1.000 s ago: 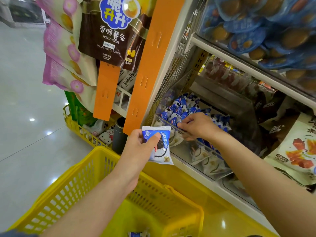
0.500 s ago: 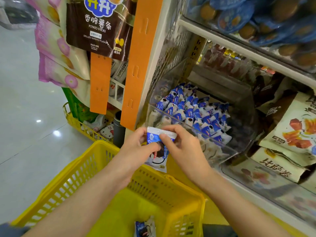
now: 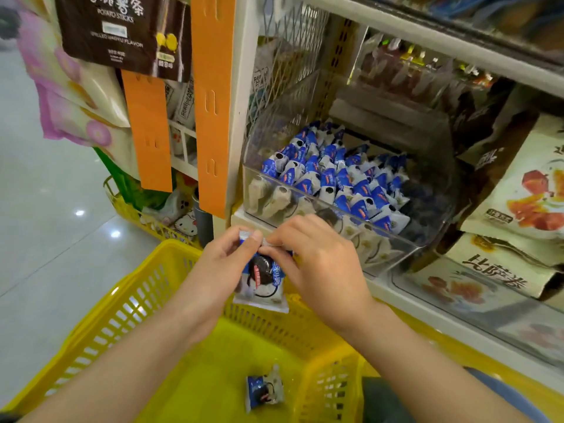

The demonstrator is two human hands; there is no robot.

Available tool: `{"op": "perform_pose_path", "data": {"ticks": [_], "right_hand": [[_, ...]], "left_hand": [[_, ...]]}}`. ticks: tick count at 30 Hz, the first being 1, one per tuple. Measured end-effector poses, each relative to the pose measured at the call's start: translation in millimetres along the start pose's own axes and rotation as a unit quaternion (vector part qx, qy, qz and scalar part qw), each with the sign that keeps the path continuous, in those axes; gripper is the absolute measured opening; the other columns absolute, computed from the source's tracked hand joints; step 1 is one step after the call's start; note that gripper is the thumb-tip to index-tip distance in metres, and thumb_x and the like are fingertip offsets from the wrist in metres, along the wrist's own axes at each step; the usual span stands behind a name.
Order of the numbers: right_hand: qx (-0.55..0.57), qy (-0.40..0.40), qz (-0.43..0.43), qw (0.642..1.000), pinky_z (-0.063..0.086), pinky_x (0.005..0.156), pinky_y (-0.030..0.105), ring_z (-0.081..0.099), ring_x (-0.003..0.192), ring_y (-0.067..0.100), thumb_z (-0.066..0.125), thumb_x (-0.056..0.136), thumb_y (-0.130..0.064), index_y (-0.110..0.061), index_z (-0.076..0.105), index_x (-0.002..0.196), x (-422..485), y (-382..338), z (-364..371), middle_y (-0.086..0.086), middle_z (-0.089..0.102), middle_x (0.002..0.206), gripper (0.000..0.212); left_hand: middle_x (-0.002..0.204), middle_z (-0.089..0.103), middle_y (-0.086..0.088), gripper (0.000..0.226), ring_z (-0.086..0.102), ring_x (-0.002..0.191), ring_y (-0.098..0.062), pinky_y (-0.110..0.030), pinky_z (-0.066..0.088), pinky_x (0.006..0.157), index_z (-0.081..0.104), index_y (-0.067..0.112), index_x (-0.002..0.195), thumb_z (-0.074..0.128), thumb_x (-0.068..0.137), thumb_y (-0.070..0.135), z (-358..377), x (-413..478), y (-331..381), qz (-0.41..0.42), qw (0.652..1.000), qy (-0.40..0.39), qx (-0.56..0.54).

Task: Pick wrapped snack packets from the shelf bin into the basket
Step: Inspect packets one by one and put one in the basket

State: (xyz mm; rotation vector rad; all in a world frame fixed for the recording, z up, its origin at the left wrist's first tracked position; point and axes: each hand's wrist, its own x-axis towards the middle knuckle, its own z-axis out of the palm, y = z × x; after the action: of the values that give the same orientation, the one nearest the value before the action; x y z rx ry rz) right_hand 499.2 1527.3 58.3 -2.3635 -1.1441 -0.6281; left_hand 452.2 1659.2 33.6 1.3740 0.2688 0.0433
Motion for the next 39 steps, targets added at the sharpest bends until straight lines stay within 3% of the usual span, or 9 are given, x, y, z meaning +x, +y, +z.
{"op": "perform_pose_path", "data": {"ticks": [5, 9, 12, 17, 22, 27, 32, 36, 39], "right_hand": [[0.13, -0.052, 0.147, 0.979, 0.042, 0.056, 0.025, 0.053, 0.065, 0.007, 0.061, 0.088, -0.028, -0.019, 0.058, 0.08, -0.2, 1.2, -2.3, -0.011, 0.056, 0.072, 0.013], [0.231, -0.051, 0.286, 0.929, 0.053, 0.064, 0.038, 0.062, 0.065, 0.011, 0.055, 0.091, -0.023, -0.017, 0.058, 0.082, 1.4, 10.6, 1.6, -0.004, 0.065, 0.072, 0.012], [0.323, -0.029, 0.341, 0.883, 0.056, 0.057, 0.027, 0.065, 0.065, 0.008, 0.053, 0.093, -0.017, -0.02, 0.058, 0.08, 4.6, 12.0, -0.3, 0.005, 0.067, 0.079, 0.014], [0.448, -0.07, 0.373, 0.809, 0.058, 0.062, 0.026, 0.063, 0.07, 0.005, 0.053, 0.091, -0.005, -0.014, 0.052, 0.089, 7.3, 7.2, -4.1, 0.005, 0.063, 0.084, 0.009], [0.353, -0.148, 0.313, 0.869, 0.048, 0.081, 0.014, 0.059, 0.091, -0.003, 0.069, 0.081, -0.022, -0.026, 0.044, 0.113, 0.6, 0.8, -1.7, -0.013, 0.058, 0.103, 0.041], [0.366, -0.159, 0.297, 0.867, 0.051, 0.076, 0.014, 0.06, 0.088, -0.003, 0.07, 0.08, -0.015, -0.029, 0.052, 0.102, 1.9, 3.8, -4.8, -0.003, 0.063, 0.103, 0.032], [0.33, -0.171, 0.257, 0.892, 0.048, 0.085, 0.019, 0.059, 0.093, -0.004, 0.069, 0.08, -0.029, -0.033, 0.049, 0.103, -1.2, 3.8, -2.0, -0.014, 0.063, 0.098, 0.031], [0.324, -0.09, 0.229, 0.914, 0.049, 0.067, 0.014, 0.062, 0.076, 0.0, 0.062, 0.085, -0.031, -0.029, 0.059, 0.088, -1.6, 2.5, 1.6, -0.01, 0.066, 0.08, 0.005], [0.32, -0.065, 0.241, 0.914, 0.045, 0.059, 0.011, 0.062, 0.067, 0.002, 0.063, 0.086, -0.023, -0.033, 0.06, 0.074, -0.9, 4.7, 3.4, -0.01, 0.067, 0.071, 0.015]], "left_hand": [[0.092, 0.073, -0.007, 0.02, 0.069, 0.091, -0.022, -0.042, 0.049, 0.088, 0.067, 0.024, 0.083, 0.054, 0.086, 0.038, -0.9, 3.0, -2.4, -0.052, 0.998, -0.029, -0.013], [0.09, 0.073, -0.001, 0.027, 0.069, 0.084, -0.017, -0.037, 0.049, 0.08, 0.062, 0.021, 0.095, 0.068, 0.073, 0.036, -1.5, 2.6, -4.2, -0.087, 0.995, -0.047, 0.003], [0.088, 0.074, -0.005, 0.053, 0.07, 0.076, -0.015, -0.027, 0.056, 0.065, 0.057, 0.012, 0.104, 0.074, 0.055, 0.019, -3.0, 4.6, -2.2, -0.092, 0.986, -0.008, -0.136], [0.094, 0.074, -0.005, 0.031, 0.069, 0.082, -0.009, -0.018, 0.054, 0.067, 0.063, 0.006, 0.103, 0.063, 0.073, 0.014, -10.4, 9.8, 2.3, -0.02, 0.967, 0.056, -0.249], [0.089, 0.074, 0.0, 0.014, 0.068, 0.083, -0.013, -0.025, 0.055, 0.076, 0.069, 0.022, 0.094, 0.061, 0.083, 0.02, -10.1, 6.7, -1.9, 0.051, 0.992, 0.105, -0.045], [0.085, 0.074, 0.001, 0.02, 0.068, 0.077, -0.009, -0.025, 0.055, 0.072, 0.074, 0.028, 0.078, 0.057, 0.086, 0.022, -3.8, 4.1, 0.4, 0.026, 0.995, 0.075, -0.06], [0.074, 0.071, 0.002, 0.017, 0.063, 0.068, -0.006, -0.015, 0.052, 0.061, 0.07, 0.018, 0.077, 0.057, 0.088, 0.017, -3.9, 1.9, 3.4, 0.045, 0.995, 0.088, 0.004], [0.069, 0.069, 0.003, 0.017, 0.061, 0.062, -0.001, -0.011, 0.047, 0.055, 0.067, 0.021, 0.073, 0.059, 0.086, 0.014, -0.9, -2.9, 4.6, 0.097, 0.987, 0.071, 0.107], [0.068, 0.069, 0.003, 0.017, 0.061, 0.061, -0.002, -0.014, 0.047, 0.054, 0.066, 0.022, 0.072, 0.06, 0.086, 0.015, 1.3, -4.0, 2.6, 0.09, 0.988, 0.06, 0.107]]}}
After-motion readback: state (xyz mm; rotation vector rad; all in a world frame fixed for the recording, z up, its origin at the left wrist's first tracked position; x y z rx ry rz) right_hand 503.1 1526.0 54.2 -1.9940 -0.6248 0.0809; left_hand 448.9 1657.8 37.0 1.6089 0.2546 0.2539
